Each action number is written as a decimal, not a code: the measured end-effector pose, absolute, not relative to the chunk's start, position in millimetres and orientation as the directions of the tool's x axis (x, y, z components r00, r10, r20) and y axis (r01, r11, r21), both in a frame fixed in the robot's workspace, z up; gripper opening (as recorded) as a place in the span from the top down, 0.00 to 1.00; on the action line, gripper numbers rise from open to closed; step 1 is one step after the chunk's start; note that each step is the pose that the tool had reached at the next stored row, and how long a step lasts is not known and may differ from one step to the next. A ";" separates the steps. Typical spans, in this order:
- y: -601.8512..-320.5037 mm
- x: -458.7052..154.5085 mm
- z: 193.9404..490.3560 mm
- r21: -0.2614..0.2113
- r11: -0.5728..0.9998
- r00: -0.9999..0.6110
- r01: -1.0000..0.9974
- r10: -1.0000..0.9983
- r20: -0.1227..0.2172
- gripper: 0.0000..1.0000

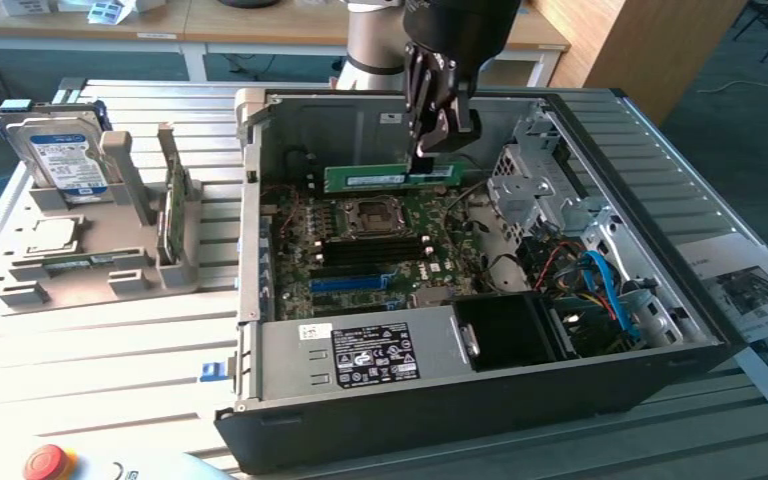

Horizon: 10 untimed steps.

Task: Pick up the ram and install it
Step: 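Pick up the ram and move it above insertion slot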

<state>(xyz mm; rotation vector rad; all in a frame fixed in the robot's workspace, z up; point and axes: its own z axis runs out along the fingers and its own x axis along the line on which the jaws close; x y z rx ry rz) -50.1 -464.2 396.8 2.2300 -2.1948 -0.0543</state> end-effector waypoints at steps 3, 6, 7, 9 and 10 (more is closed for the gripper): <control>-462.5 -48.7 396.1 0.033 -0.012 0.012 -0.999 -1.000 -0.016 0.88; -460.1 -47.4 395.5 0.033 -0.008 0.007 -0.999 -1.000 -0.016 0.88; -459.3 -47.0 395.2 0.033 -0.006 0.006 -0.999 -1.000 -0.016 0.88; -457.5 -46.2 394.6 0.033 -0.004 0.003 -0.999 -1.000 -0.016 0.88; -456.5 -45.8 394.3 0.033 -0.002 0.002 -0.999 -1.000 -0.016 0.88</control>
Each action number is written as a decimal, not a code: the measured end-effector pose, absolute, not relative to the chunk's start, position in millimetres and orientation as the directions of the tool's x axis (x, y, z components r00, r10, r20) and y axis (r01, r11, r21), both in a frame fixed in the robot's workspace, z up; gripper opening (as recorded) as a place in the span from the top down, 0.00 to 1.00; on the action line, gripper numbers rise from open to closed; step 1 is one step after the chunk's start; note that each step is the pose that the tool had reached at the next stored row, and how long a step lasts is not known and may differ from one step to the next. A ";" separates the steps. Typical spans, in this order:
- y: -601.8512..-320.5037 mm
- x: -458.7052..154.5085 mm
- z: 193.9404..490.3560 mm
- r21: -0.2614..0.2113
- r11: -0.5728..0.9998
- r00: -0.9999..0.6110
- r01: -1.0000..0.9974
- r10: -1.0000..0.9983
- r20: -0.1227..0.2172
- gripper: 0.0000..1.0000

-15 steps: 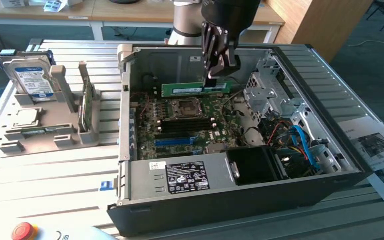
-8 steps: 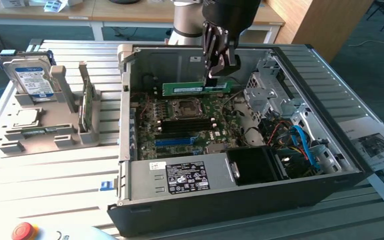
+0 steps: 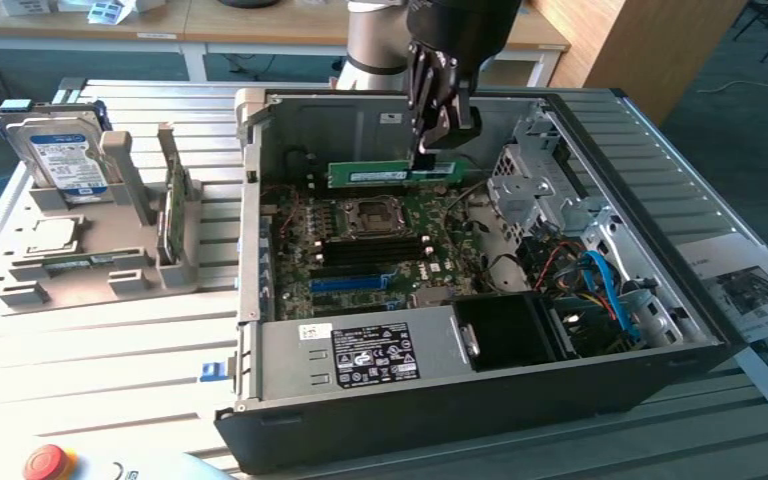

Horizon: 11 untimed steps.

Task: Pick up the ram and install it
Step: 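Pick up the ram and move it above insertion slot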

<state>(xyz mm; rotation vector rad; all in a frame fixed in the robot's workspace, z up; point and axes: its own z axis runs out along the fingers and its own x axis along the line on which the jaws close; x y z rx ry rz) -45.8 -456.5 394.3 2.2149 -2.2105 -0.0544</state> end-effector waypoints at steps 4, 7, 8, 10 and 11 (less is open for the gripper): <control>-451.2 -44.7 393.1 0.033 0.004 -0.004 -0.999 -1.000 -0.016 0.88; -446.6 -44.0 392.2 0.033 0.007 -0.008 -0.999 -1.000 -0.016 0.88; -445.1 -43.8 392.0 0.033 0.008 -0.009 -0.999 -1.000 -0.016 0.88; -442.0 -43.2 391.4 0.033 0.011 -0.011 -0.999 -1.000 -0.016 0.88; -440.5 -43.0 391.2 0.033 0.012 -0.012 -0.999 -1.000 -0.016 0.88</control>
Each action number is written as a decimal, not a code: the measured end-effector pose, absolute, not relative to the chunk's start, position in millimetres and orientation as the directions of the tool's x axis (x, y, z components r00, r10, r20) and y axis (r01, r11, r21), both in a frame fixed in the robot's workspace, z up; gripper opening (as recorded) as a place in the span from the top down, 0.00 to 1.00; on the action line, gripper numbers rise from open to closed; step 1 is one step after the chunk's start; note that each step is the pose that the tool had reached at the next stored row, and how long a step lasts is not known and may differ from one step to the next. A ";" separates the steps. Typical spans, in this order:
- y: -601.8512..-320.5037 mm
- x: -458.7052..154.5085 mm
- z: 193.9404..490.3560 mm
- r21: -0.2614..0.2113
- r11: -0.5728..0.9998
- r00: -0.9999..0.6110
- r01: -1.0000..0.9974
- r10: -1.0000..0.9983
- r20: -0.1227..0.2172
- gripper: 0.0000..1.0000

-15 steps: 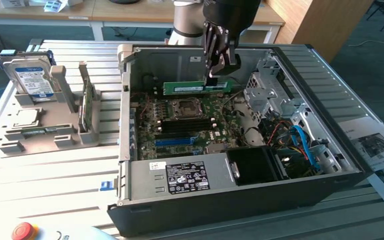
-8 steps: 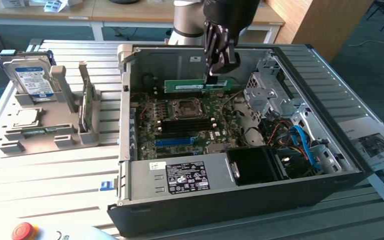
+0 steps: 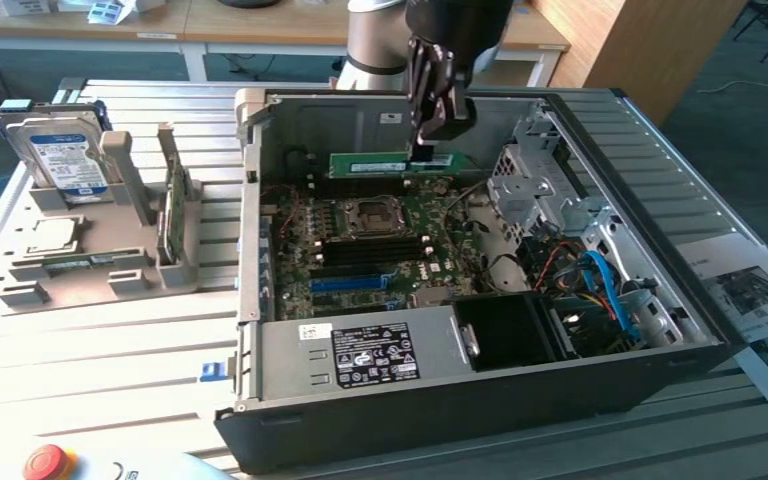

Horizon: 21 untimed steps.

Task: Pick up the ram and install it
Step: 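Pick up the ram and move it above insertion slot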

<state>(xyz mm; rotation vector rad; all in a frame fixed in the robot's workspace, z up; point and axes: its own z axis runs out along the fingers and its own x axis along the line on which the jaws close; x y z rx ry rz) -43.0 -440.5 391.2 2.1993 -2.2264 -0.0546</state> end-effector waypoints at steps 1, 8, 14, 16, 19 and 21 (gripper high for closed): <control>-439.0 -42.7 390.9 0.033 0.013 -0.014 -0.999 -1.000 -0.016 0.88; -428.4 -40.5 388.9 0.033 0.022 -0.022 -0.999 -1.000 -0.016 0.88; -419.3 -38.7 387.2 0.033 0.029 -0.029 -0.999 -0.999 -0.016 0.88; -416.3 -38.0 386.6 0.033 0.031 -0.032 -0.999 -0.999 -0.016 0.88; -411.8 -37.0 385.8 0.033 0.035 -0.036 -0.999 -0.999 -0.016 0.88; -408.8 -36.5 385.1 0.033 0.037 -0.038 -0.999 -0.999 -0.016 0.88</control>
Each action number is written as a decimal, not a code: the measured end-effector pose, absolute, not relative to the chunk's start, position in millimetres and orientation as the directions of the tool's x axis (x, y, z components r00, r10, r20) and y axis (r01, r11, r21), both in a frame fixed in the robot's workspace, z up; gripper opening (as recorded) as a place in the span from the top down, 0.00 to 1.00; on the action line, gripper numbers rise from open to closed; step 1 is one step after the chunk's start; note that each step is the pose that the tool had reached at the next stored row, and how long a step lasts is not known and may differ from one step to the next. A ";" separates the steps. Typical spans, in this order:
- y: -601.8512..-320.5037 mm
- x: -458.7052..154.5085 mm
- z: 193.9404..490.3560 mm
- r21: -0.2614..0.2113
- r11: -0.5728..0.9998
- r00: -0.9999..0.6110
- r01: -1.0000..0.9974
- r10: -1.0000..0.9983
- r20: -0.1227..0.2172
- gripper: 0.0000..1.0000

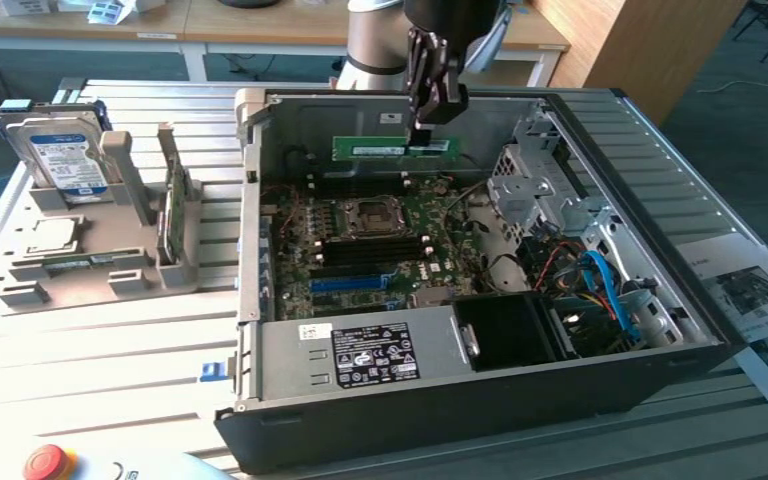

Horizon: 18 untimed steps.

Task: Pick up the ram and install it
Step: 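Pick up the ram and move it above insertion slot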

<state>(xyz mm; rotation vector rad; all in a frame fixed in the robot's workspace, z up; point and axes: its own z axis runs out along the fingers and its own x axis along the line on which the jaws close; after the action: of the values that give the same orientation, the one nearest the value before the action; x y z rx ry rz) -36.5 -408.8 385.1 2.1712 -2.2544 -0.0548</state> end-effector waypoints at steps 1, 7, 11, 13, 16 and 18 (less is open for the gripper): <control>-407.2 -36.1 384.9 0.033 0.038 -0.039 -0.999 -0.999 -0.016 0.88; -405.5 -35.9 384.7 0.033 0.040 -0.040 -0.999 -0.999 -0.016 0.88; -405.5 -35.9 382.6 0.033 0.040 -0.040 -0.999 -0.999 -0.016 0.88; -405.5 -36.0 380.1 0.033 0.040 -0.040 -0.999 -0.999 -0.016 0.88; -405.5 -35.9 376.4 0.033 0.040 -0.040 -0.999 -0.999 -0.016 0.88; -405.5 -35.9 374.4 0.033 0.040 -0.040 -0.999 -0.999 -0.016 0.88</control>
<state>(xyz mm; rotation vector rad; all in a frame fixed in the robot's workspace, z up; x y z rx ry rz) -35.9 -405.5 374.4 2.1683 -2.2572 -0.0549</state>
